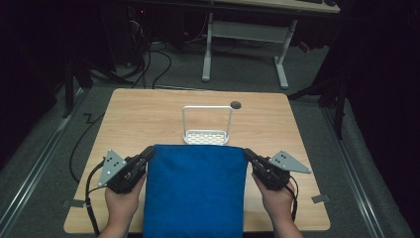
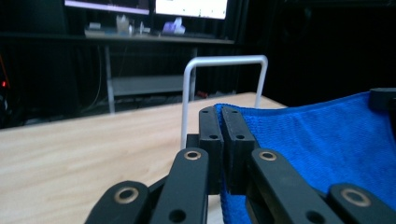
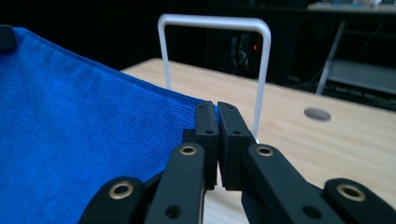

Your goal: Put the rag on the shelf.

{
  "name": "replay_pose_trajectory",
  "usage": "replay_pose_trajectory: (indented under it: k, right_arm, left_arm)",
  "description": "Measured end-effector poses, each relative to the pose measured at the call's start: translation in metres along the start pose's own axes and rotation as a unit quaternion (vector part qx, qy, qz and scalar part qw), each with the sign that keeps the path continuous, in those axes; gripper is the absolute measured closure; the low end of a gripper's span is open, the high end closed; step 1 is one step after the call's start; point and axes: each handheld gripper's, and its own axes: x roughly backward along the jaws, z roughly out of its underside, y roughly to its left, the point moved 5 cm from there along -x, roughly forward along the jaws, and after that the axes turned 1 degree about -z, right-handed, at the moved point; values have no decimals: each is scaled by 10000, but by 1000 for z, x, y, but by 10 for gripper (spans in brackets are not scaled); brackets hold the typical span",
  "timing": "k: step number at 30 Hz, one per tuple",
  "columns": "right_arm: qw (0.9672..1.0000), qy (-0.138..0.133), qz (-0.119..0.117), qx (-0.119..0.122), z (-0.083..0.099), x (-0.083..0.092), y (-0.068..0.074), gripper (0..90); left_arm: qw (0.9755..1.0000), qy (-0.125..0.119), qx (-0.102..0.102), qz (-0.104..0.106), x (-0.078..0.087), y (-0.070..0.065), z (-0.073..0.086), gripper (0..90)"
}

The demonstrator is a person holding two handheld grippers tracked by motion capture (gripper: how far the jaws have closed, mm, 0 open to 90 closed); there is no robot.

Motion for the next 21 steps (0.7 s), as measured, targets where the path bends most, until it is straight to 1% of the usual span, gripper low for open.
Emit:
replay_pose_trajectory:
  k: [3,5,7,9,13,17,19,21]
  right_arm:
    - [9998,-175,-44,49,-10,7,4,884]
    - [9996,-258,-46,65,-16,11,6,884]
    - [9993,-364,-41,125,-22,15,8,884]
    - [9988,-464,-21,150,-28,19,9,884]
    - [9976,-653,-8,233,-40,27,12,884]
    - [9965,-794,1,274,-51,32,14,884]
    - [9959,-866,14,260,-56,35,14,884]
    - [9950,-964,11,266,-63,37,13,884]
  left_arm:
    - [9999,-151,-58,60,6,-4,-10,880]
    - [9995,-291,-109,72,11,-7,-18,880]
    - [9991,-379,-129,112,15,-10,-25,880]
    - [9986,-479,-192,118,18,-13,-30,880]
    - [9974,-589,-404,116,22,-20,-40,880]
    - [9959,-666,-594,132,23,-27,-49,880]
    - [9953,-722,-628,151,23,-29,-54,880]
    - [9950,-773,-603,189,22,-30,-58,881]
